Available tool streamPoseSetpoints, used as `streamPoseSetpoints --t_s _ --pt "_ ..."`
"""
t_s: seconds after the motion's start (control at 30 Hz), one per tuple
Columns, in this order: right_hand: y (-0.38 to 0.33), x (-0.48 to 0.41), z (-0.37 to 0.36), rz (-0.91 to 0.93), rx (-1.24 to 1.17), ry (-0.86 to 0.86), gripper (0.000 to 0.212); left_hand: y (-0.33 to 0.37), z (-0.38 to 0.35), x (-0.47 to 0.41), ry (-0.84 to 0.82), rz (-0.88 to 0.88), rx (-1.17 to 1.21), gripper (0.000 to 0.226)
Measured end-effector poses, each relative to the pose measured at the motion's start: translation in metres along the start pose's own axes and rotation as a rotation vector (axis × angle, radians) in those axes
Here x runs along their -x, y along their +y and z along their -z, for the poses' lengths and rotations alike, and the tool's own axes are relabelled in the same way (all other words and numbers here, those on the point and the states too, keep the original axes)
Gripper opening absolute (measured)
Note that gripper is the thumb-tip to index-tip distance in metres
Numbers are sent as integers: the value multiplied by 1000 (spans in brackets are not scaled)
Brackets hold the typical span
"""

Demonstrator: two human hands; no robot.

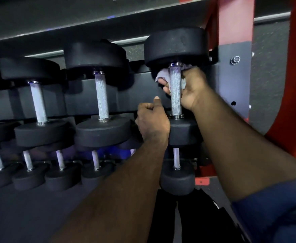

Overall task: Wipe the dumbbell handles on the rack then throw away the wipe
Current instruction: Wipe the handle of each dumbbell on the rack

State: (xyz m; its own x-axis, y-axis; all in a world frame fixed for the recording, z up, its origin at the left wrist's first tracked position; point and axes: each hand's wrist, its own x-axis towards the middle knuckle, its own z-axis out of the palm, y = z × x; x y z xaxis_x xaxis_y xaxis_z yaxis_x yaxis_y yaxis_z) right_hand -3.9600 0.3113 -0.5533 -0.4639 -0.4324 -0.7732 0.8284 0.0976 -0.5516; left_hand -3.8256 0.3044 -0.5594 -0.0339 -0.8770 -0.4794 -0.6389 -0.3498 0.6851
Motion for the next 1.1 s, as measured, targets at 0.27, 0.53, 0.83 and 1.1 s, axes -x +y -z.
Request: streamPoseSetpoints --t_s 0.27,0.53,0.83,1.1 --pt "26 6 12 392 50 294 12 1 1 1 -24 31 22 36" --pt "23 44 41 105 1321 92 11 9 7 9 -94 83 78 61" --pt "20 60 42 128 1231 212 10 16 16 17 -113 88 48 49" --pt "19 74 48 293 1375 306 28 18 18 17 -124 90 3 48"
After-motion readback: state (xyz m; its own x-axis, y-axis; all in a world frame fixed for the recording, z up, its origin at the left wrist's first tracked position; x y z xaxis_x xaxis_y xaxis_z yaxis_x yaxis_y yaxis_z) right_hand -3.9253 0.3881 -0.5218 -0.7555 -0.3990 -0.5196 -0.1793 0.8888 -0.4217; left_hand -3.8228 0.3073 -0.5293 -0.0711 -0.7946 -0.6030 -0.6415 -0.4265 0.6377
